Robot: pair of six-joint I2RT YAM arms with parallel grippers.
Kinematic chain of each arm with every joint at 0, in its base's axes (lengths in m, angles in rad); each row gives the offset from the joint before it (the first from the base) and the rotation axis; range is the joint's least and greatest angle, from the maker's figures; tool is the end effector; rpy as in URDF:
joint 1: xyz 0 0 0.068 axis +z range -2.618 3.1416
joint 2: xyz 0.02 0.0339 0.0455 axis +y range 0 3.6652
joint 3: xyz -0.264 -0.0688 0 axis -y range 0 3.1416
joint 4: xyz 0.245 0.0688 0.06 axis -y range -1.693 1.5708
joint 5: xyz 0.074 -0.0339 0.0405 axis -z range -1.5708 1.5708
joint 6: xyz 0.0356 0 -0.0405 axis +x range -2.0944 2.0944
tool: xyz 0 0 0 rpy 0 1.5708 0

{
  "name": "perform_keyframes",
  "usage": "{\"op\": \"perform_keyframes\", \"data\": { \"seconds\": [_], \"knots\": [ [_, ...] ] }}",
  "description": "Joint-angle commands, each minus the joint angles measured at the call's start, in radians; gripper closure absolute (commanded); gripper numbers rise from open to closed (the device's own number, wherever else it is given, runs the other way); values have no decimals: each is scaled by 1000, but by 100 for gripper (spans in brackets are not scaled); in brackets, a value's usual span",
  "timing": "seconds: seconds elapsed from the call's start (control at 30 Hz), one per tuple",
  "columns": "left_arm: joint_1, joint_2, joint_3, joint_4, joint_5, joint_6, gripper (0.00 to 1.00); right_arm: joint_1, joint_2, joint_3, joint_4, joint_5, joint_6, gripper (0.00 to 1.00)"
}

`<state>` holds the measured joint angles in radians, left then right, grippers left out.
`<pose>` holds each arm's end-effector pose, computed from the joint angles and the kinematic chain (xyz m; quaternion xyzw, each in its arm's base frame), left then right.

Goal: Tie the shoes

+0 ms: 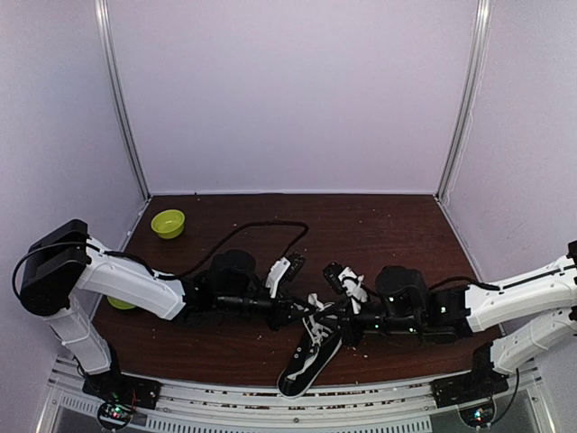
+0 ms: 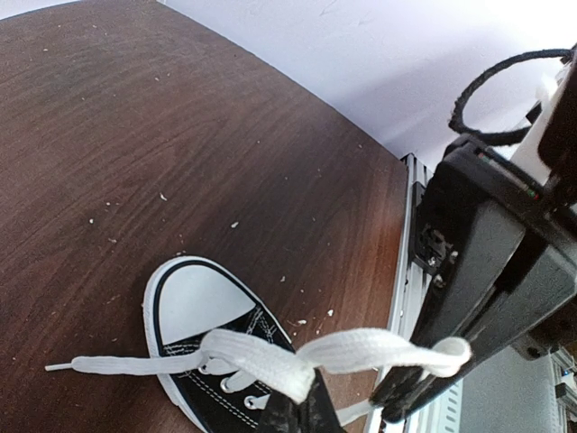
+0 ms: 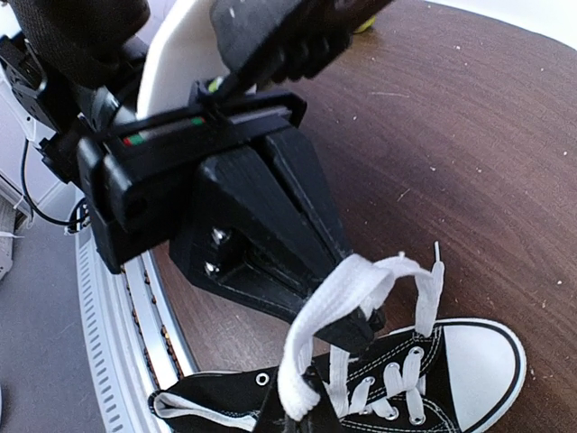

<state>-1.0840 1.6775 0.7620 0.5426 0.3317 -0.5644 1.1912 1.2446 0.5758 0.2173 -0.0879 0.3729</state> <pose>0.1513 -0.3106 0.1791 0.2992 0.7634 -0.5007 0.2775 0.0947 0.2457 0.2110 -0.3582 0.7675 0.4002 0.3500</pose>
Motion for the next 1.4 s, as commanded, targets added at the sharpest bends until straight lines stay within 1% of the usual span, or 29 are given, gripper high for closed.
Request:
{"op": "perform_keyframes", "data": {
  "seconds": [0.0,0.27,0.43,0.63,0.83,0.97,1.2,1.33,1.37],
  "knots": [
    [-2,-4,20,21,-3,-9,100,13,51,-21,41,6,0,100],
    [-2,-9,19,20,-2,-13,100,27,150,10,66,16,-3,100],
    [-2,-16,19,13,-2,-9,100,27,200,29,62,84,7,100],
    [-2,-14,19,2,-2,-2,100,28,203,54,66,170,11,100],
    [-2,-13,23,5,9,-3,100,42,221,78,99,232,-23,100],
    [-2,-10,26,9,12,-5,100,54,271,113,108,234,-47,100],
    [-2,-4,26,22,19,-12,100,59,323,127,189,149,-31,100],
    [-2,1,27,30,19,-14,100,58,326,145,131,164,-25,100],
    [-2,-1,25,28,15,-15,100,57,314,137,114,172,-20,98]
  ]
}}
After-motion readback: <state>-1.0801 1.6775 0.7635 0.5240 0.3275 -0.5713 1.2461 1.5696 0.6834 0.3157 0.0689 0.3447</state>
